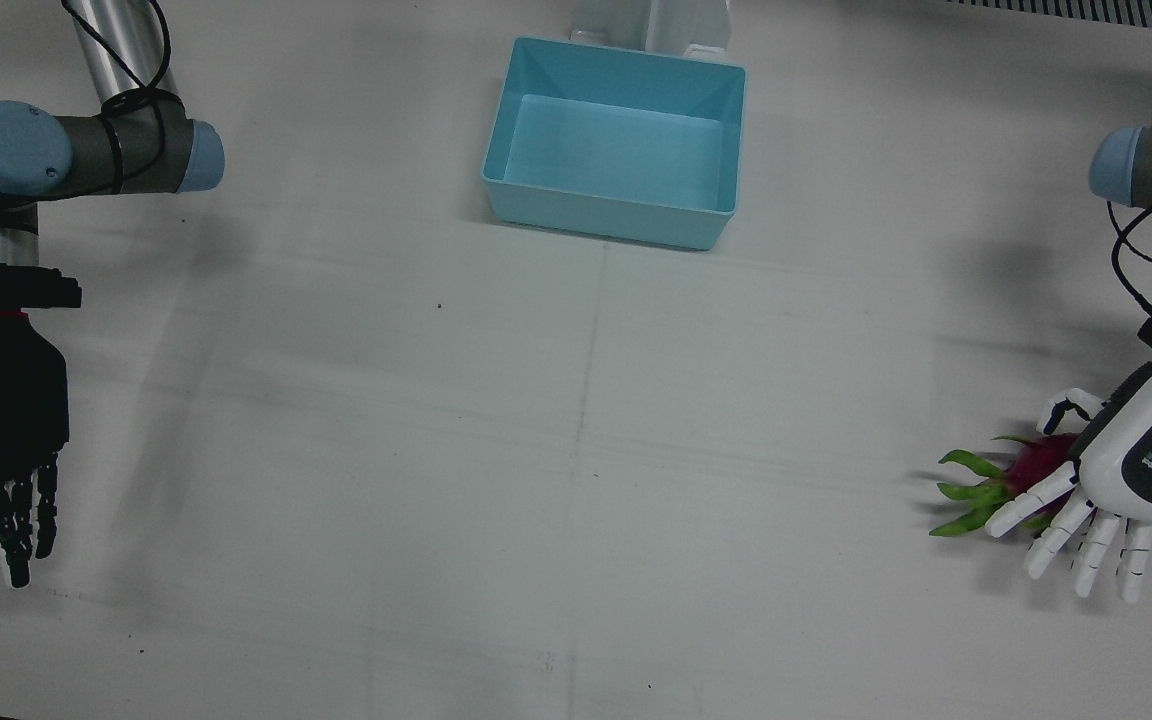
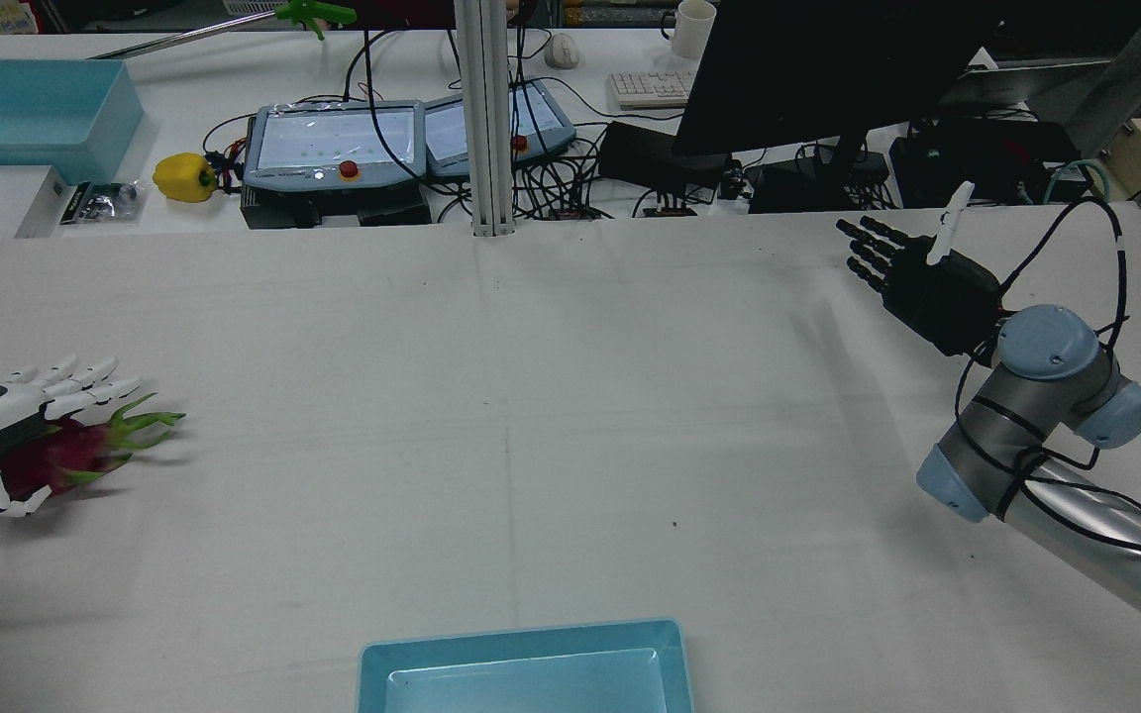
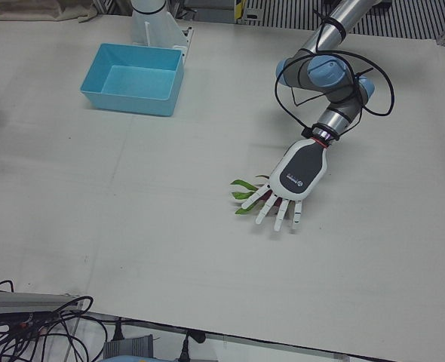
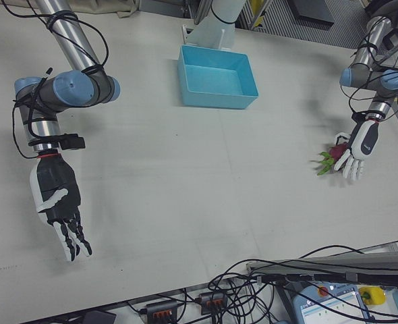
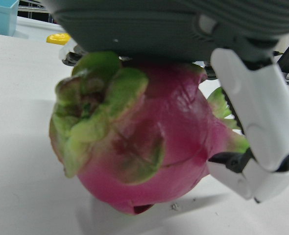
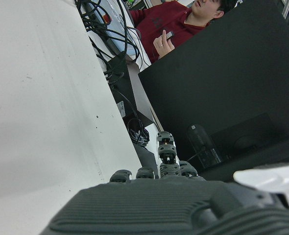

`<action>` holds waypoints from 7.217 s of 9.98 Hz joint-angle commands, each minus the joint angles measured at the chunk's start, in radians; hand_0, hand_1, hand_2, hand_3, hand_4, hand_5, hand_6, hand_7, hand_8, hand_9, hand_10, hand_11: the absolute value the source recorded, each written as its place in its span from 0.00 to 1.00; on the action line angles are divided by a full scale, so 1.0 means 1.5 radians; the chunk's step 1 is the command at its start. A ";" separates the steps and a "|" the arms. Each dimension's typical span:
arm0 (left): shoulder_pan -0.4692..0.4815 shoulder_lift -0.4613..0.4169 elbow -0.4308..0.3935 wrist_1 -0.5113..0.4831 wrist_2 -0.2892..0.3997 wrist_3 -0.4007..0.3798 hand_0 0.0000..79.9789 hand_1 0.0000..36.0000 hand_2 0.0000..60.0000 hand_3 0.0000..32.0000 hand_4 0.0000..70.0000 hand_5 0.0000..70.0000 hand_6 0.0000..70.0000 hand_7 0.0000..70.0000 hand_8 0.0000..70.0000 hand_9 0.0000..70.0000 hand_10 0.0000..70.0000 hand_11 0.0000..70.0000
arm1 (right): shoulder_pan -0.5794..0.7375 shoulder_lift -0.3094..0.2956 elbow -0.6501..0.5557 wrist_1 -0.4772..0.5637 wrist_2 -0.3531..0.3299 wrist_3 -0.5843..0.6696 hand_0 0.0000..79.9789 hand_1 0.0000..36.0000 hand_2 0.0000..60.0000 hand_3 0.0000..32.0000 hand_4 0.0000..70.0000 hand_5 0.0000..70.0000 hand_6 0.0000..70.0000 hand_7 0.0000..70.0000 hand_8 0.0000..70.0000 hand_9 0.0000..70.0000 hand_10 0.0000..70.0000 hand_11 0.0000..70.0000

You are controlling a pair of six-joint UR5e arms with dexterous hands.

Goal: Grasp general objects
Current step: 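Tighten the left hand grip and lift the pink dragon fruit, then carry the dragon fruit with the left hand toward the robot, then move the held dragon fruit along the near edge toward the blue tray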

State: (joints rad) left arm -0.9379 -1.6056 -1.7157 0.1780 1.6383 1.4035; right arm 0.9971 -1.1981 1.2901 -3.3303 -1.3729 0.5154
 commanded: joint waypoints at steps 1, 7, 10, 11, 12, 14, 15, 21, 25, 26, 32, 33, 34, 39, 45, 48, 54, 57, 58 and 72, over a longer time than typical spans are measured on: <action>-0.002 0.004 -0.006 -0.007 -0.001 0.001 1.00 1.00 1.00 1.00 0.00 0.04 0.00 0.43 0.10 0.07 0.33 0.55 | 0.000 0.000 0.000 0.000 -0.001 0.000 0.00 0.00 0.00 0.00 0.00 0.00 0.00 0.00 0.00 0.00 0.00 0.00; -0.005 0.009 -0.012 -0.020 -0.044 0.021 1.00 1.00 1.00 0.00 1.00 1.00 0.94 1.00 0.99 1.00 1.00 1.00 | 0.000 0.000 0.000 0.000 -0.001 0.000 0.00 0.00 0.00 0.00 0.00 0.00 0.00 0.00 0.00 0.00 0.00 0.00; -0.009 0.033 -0.051 -0.020 -0.042 0.011 1.00 1.00 1.00 0.00 1.00 0.88 0.86 1.00 0.94 1.00 1.00 1.00 | 0.000 0.000 0.000 0.000 0.000 0.000 0.00 0.00 0.00 0.00 0.00 0.00 0.00 0.00 0.00 0.00 0.00 0.00; -0.009 0.051 -0.084 -0.020 -0.036 0.008 1.00 1.00 1.00 0.00 1.00 0.84 0.83 1.00 0.93 1.00 1.00 1.00 | 0.000 0.000 0.000 0.000 -0.001 0.000 0.00 0.00 0.00 0.00 0.00 0.00 0.00 0.00 0.00 0.00 0.00 0.00; -0.021 0.051 -0.101 -0.019 -0.031 -0.004 1.00 1.00 1.00 0.00 1.00 0.83 0.79 1.00 0.91 1.00 1.00 1.00 | 0.000 0.000 0.000 0.000 0.000 0.000 0.00 0.00 0.00 0.00 0.00 0.00 0.00 0.00 0.00 0.00 0.00 0.00; -0.086 0.059 -0.104 -0.055 0.024 -0.089 1.00 1.00 1.00 0.00 1.00 0.83 0.67 0.98 0.84 0.92 1.00 1.00 | 0.000 0.000 0.000 0.000 0.000 0.000 0.00 0.00 0.00 0.00 0.00 0.00 0.00 0.00 0.00 0.00 0.00 0.00; -0.129 0.060 -0.104 -0.075 0.073 -0.126 1.00 1.00 1.00 0.00 1.00 0.91 0.69 1.00 0.84 0.92 1.00 1.00 | 0.000 0.000 0.000 0.000 -0.001 0.000 0.00 0.00 0.00 0.00 0.00 0.00 0.00 0.00 0.00 0.00 0.00 0.00; -0.146 0.070 -0.105 -0.277 0.170 -0.468 1.00 1.00 1.00 0.00 1.00 1.00 0.60 0.97 0.68 0.75 1.00 1.00 | 0.000 0.000 0.000 0.000 0.000 0.000 0.00 0.00 0.00 0.00 0.00 0.00 0.00 0.00 0.00 0.00 0.00 0.00; -0.137 0.093 -0.106 -0.439 0.202 -0.652 1.00 1.00 1.00 0.00 1.00 1.00 0.70 1.00 0.71 0.77 1.00 1.00 | 0.000 0.000 0.000 0.000 0.000 0.000 0.00 0.00 0.00 0.00 0.00 0.00 0.00 0.00 0.00 0.00 0.00 0.00; -0.121 0.093 -0.108 -0.448 0.203 -0.665 1.00 1.00 1.00 0.00 1.00 1.00 0.73 1.00 0.72 0.78 1.00 1.00 | 0.000 0.000 0.000 0.000 0.000 0.000 0.00 0.00 0.00 0.00 0.00 0.00 0.00 0.00 0.00 0.00 0.00 0.00; 0.008 0.131 -0.284 -0.374 0.202 -0.674 1.00 1.00 1.00 0.00 1.00 1.00 0.83 1.00 0.75 0.81 1.00 1.00 | 0.000 0.000 0.000 0.000 -0.001 0.000 0.00 0.00 0.00 0.00 0.00 0.00 0.00 0.00 0.00 0.00 0.00 0.00; 0.023 0.131 -0.287 -0.373 0.201 -0.673 1.00 1.00 1.00 0.00 1.00 1.00 0.82 1.00 0.74 0.80 1.00 1.00 | 0.000 0.000 0.000 0.000 0.000 0.000 0.00 0.00 0.00 0.00 0.00 0.00 0.00 0.00 0.00 0.00 0.00 0.00; 0.041 0.131 -0.295 -0.368 0.201 -0.671 1.00 1.00 1.00 0.00 1.00 1.00 0.83 1.00 0.74 0.79 1.00 1.00 | 0.000 0.000 0.000 0.000 -0.001 0.000 0.00 0.00 0.00 0.00 0.00 0.00 0.00 0.00 0.00 0.00 0.00 0.00; 0.174 0.132 -0.369 -0.343 0.190 -0.648 1.00 1.00 1.00 0.00 1.00 1.00 0.92 1.00 0.79 0.83 1.00 1.00 | 0.000 0.000 0.000 0.000 0.000 0.000 0.00 0.00 0.00 0.00 0.00 0.00 0.00 0.00 0.00 0.00 0.00 0.00; 0.173 0.135 -0.334 -0.367 0.172 -0.636 1.00 1.00 1.00 0.00 1.00 1.00 0.81 1.00 0.76 0.79 1.00 1.00 | 0.000 0.000 0.000 0.000 0.000 0.000 0.00 0.00 0.00 0.00 0.00 0.00 0.00 0.00 0.00 0.00 0.00 0.00; 0.174 0.135 -0.332 -0.370 0.171 -0.637 1.00 1.00 1.00 0.00 1.00 1.00 0.84 1.00 0.77 0.80 1.00 1.00 | 0.000 0.000 0.000 0.000 0.000 0.000 0.00 0.00 0.00 0.00 0.00 0.00 0.00 0.00 0.00 0.00 0.00 0.00; 0.272 0.134 -0.339 -0.401 0.113 -0.630 1.00 1.00 1.00 0.00 1.00 1.00 0.93 1.00 0.80 0.83 1.00 1.00 | 0.000 0.000 0.000 0.000 -0.001 0.000 0.00 0.00 0.00 0.00 0.00 0.00 0.00 0.00 0.00 0.00 0.00 0.00; 0.279 0.136 -0.339 -0.435 0.069 -0.619 1.00 1.00 1.00 0.00 1.00 1.00 0.97 1.00 0.82 0.86 1.00 1.00 | 0.000 0.000 0.001 0.000 -0.001 0.000 0.00 0.00 0.00 0.00 0.00 0.00 0.00 0.00 0.00 0.00 0.00 0.00; 0.310 0.142 -0.339 -0.442 0.036 -0.592 1.00 1.00 1.00 0.00 1.00 1.00 0.97 1.00 0.82 0.86 1.00 1.00 | 0.000 0.000 0.001 0.000 -0.001 0.000 0.00 0.00 0.00 0.00 0.00 0.00 0.00 0.00 0.00 0.00 0.00 0.00; 0.513 0.150 -0.381 -0.428 -0.137 -0.459 1.00 1.00 1.00 0.00 1.00 1.00 0.99 1.00 0.79 0.81 1.00 1.00 | 0.000 0.000 0.000 0.000 -0.001 0.000 0.00 0.00 0.00 0.00 0.00 0.00 0.00 0.00 0.00 0.00 0.00 0.00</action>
State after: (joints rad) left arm -0.1746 -1.3817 -2.2935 -0.4801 1.4876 0.6560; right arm 0.9971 -1.1980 1.2905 -3.3303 -1.3740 0.5154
